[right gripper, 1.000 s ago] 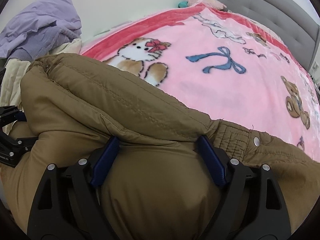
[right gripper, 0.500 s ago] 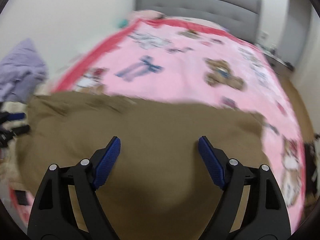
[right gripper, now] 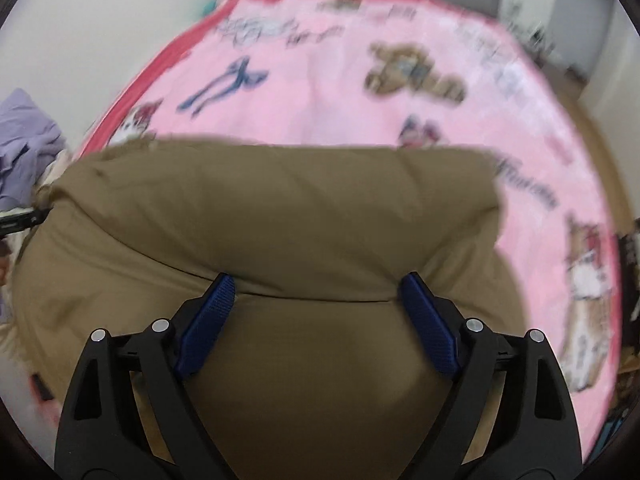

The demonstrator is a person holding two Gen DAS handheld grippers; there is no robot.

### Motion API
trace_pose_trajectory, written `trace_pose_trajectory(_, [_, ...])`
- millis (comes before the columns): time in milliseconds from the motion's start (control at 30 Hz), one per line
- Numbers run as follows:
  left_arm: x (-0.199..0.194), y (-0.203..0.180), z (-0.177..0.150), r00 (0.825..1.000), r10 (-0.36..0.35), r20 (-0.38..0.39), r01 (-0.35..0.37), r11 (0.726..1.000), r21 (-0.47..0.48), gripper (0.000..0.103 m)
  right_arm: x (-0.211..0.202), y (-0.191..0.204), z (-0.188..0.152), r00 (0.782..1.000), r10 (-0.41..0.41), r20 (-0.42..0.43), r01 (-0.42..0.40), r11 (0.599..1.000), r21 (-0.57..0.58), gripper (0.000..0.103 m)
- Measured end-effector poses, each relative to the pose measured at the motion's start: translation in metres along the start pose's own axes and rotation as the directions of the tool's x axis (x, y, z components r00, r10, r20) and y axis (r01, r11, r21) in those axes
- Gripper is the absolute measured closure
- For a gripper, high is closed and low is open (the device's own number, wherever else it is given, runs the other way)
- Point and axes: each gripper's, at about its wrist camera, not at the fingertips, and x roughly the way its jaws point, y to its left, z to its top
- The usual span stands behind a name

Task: Fold large clothes

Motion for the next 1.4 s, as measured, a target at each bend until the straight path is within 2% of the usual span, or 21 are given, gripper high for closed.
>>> trace_pose_trajectory(100, [0.014, -0.003, 0.007, 1.000, 0.000, -0.011, -0.001, 1.000, -0.025, 0.014, 0.019, -0.007, 0.000, 0.999, 0.016, -0.028, -0.016, 1.000, 0.022, 0.022])
trace_pose_trajectory(300, [0.041, -0.025, 0.023, 0.998, 0.021, -0.052, -0.020, 1.000, 0.021, 0.012, 0.039, -0.026, -0.010, 0.997, 0.029, -0.069, -0.021, 0.994, 0.110, 0.022])
trace_pose_trajectory(467, [0.053, -0.023, 0.019, 0.997, 0.010, -0.072, -0.008, 1.000, 0.025, 0.012, 0.048, -0.023, -0.018, 0.998, 0.028, -0.047, -0.022, 0.993, 0.118, 0.022])
trace_pose_trajectory(633, [0.062, -0.023, 0.016, 0.999, 0.008, -0.031, -0.007, 1.000, 0.011, 0.011, 0.058, -0.028, -0.023, 0.998, 0.054, -0.021, -0.050, 0.988, 0.143, 0.021])
trace_pose_trajectory(767, [0.063, -0.027, 0.015, 0.999, 0.037, -0.010, -0.037, 0.999, 0.020, 0.011, 0.058, -0.026, -0.022, 0.999, 0.039, -0.010, -0.037, 0.989, 0.143, 0.021])
trace_pose_trajectory(900, [0.034, -0.034, 0.011, 0.996, 0.082, 0.044, -0.085, 0.992, 0.088, 0.013, 0.031, -0.026, -0.022, 0.999, 0.052, -0.005, -0.050, 0.987, 0.154, 0.023])
trace_pose_trajectory(967, [-0.002, -0.034, -0.001, 0.990, 0.032, 0.134, -0.044, 0.995, 0.094, 0.015, -0.001, -0.026, -0.027, 0.994, 0.072, 0.088, -0.085, 0.985, 0.152, 0.026])
trace_pose_trajectory(1033, [-0.035, -0.036, -0.020, 0.973, 0.000, 0.233, -0.024, 0.995, 0.099, 0.015, -0.044, -0.021, -0.043, 0.967, 0.083, 0.239, -0.109, 0.989, 0.096, 0.025])
trace_pose_trajectory(1067, [-0.053, -0.040, -0.036, 0.958, -0.018, 0.285, -0.015, 0.993, 0.115, 0.015, -0.058, -0.018, -0.052, 0.955, 0.079, 0.285, -0.099, 0.993, 0.058, 0.018])
trace_pose_trajectory(1100, [-0.060, -0.043, -0.046, 0.955, -0.032, 0.294, -0.008, 0.991, 0.134, 0.015, -0.069, -0.013, -0.065, 0.946, 0.084, 0.314, -0.091, 0.996, 0.008, 0.014])
trace_pose_trajectory(1133, [-0.064, -0.048, -0.058, 0.955, -0.049, 0.292, 0.003, 0.988, 0.156, 0.014, -0.073, -0.009, -0.074, 0.944, 0.094, 0.316, -0.091, 0.996, -0.026, 0.015])
trace_pose_trajectory(1200, [-0.059, -0.057, -0.077, 0.967, -0.058, 0.249, 0.008, 0.980, 0.198, 0.014, -0.070, -0.004, -0.088, 0.949, 0.109, 0.295, -0.097, 0.994, -0.056, 0.016])
trace_pose_trajectory(1267, [-0.045, -0.062, -0.092, 0.976, -0.027, 0.217, -0.019, 0.978, 0.208, 0.014, -0.056, 0.000, -0.095, 0.968, 0.092, 0.233, -0.079, 0.995, -0.063, 0.017])
trace_pose_trajectory(1367, [-0.026, -0.059, -0.090, 0.985, -0.022, 0.170, 0.010, 0.997, 0.071, 0.011, -0.028, 0.007, -0.099, 0.987, 0.028, 0.160, -0.015, 0.996, -0.082, 0.017])
trace_pose_trajectory(1400, [-0.021, -0.062, -0.088, 0.986, 0.002, 0.168, -0.014, 0.997, 0.072, 0.011, -0.022, 0.010, -0.099, 0.988, 0.016, 0.155, -0.002, 0.996, -0.092, 0.015])
